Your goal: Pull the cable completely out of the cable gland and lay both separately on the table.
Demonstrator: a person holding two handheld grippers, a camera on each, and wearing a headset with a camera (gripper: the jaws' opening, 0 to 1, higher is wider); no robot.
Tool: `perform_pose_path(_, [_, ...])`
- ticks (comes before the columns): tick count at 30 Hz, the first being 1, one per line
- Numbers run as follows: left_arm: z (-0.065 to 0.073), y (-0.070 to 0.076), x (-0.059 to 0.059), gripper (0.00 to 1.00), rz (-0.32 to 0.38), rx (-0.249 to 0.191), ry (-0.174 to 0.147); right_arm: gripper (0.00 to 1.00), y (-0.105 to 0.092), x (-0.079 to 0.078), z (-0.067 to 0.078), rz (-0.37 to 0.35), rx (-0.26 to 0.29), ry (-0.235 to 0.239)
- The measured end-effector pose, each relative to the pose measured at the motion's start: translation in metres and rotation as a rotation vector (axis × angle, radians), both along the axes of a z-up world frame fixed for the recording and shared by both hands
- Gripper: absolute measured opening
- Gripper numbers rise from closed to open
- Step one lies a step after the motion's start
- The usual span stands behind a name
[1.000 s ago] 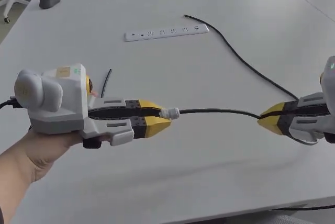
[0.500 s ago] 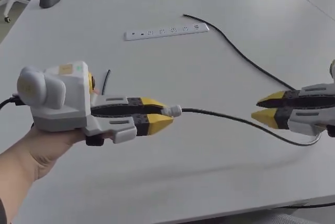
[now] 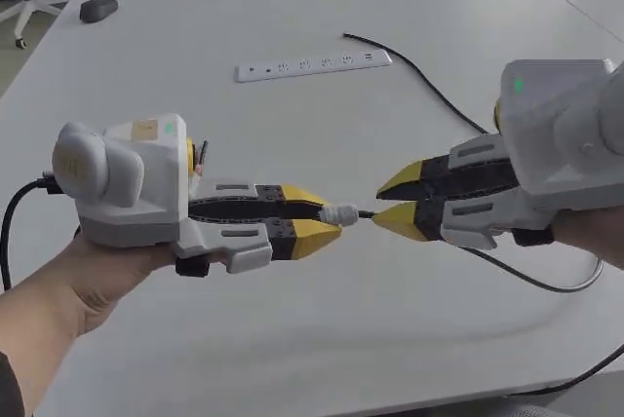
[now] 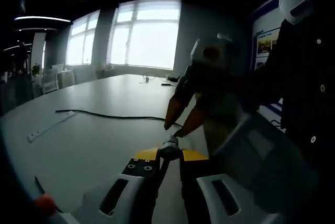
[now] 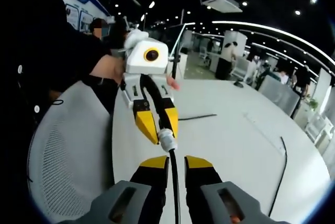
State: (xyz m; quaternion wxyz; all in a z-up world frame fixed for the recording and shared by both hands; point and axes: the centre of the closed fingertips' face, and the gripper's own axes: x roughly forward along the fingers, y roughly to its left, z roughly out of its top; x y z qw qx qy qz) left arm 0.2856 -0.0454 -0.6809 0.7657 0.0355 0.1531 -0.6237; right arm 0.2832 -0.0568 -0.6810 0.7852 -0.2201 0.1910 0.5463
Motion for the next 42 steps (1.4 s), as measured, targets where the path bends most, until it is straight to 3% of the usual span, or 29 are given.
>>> perform_pose_path(3, [0.002,-0.001,0.000,0.15,-0.003,-0.010,0.004,0.06,0.003,-0.002,-0.007,0.022,-0.025,0.008])
perform_pose_path(7, [0.000,0.000,-0.001,0.15,-0.004,-0.003,0.000,0.01,0.001,-0.002,-0.013,0.033,-0.062,-0.018])
perform_pose_path(12, [-0.003,0.000,-0.001,0.15,-0.003,-0.001,0.008,0.00,0.000,-0.001,-0.014,0.030,-0.057,-0.014])
perform_pose_path(17, [0.001,-0.001,0.001,0.15,0.004,-0.021,0.007,0.00,-0.005,0.003,-0.010,-0.022,-0.013,0.003])
perform_pose_path(19, [0.001,0.003,0.005,0.15,0.020,-0.021,-0.004,0.00,-0.014,0.007,-0.011,-0.050,-0.026,-0.010])
perform_pose_path(25, [-0.001,0.016,0.012,0.15,0.059,-0.025,0.010,0.00,-0.051,0.019,-0.015,-0.162,-0.022,-0.003])
perform_pose_path(33, [-0.006,0.023,0.014,0.15,0.081,-0.013,0.016,0.00,-0.108,0.029,-0.034,-0.304,-0.049,0.024])
perform_pose_path(38, [-0.009,0.023,0.015,0.15,0.088,-0.007,0.023,0.00,-0.132,0.029,-0.047,-0.373,-0.056,0.065])
perform_pose_path(42, [-0.010,0.022,0.015,0.15,0.089,-0.003,0.023,0.00,-0.139,0.026,-0.057,-0.391,-0.060,0.081])
